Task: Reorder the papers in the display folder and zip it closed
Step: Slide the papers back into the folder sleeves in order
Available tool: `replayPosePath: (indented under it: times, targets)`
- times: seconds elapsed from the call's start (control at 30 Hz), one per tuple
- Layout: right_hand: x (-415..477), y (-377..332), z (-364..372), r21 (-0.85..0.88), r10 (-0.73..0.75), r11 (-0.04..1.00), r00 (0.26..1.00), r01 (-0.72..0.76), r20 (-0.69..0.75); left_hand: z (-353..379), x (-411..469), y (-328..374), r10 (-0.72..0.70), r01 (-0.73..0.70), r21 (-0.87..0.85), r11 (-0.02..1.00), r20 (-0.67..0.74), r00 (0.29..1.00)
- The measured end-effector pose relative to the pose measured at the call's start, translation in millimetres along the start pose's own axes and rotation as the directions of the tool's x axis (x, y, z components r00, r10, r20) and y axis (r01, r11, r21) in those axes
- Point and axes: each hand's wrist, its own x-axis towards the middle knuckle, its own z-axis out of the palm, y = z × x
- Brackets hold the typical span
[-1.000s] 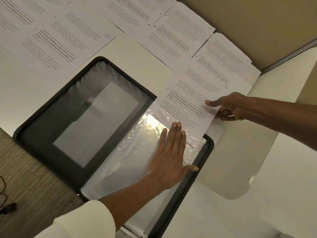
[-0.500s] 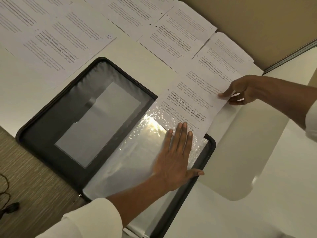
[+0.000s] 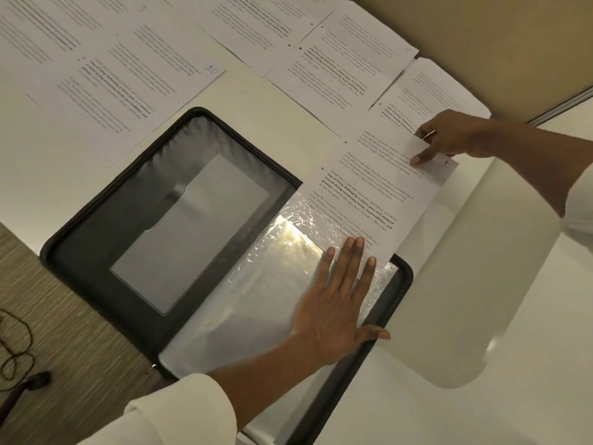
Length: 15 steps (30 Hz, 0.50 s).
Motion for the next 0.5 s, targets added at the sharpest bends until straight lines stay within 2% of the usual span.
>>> replayPosePath:
  times: [0.3, 0.5]
  targets:
    - [12, -1, 9, -0.046, -0.109, 0.992, 0.990, 0.113, 0.090, -1, 1, 1, 0.058, -0.058, 0.021, 0.998, -0.012, 0.998]
    - [12, -5, 21, -0.100, -0.115, 0.986, 0.974, 0.137, 0.193, 0, 1, 4, 0.057, -0.056, 0.037, 0.998, -0.023, 0.998]
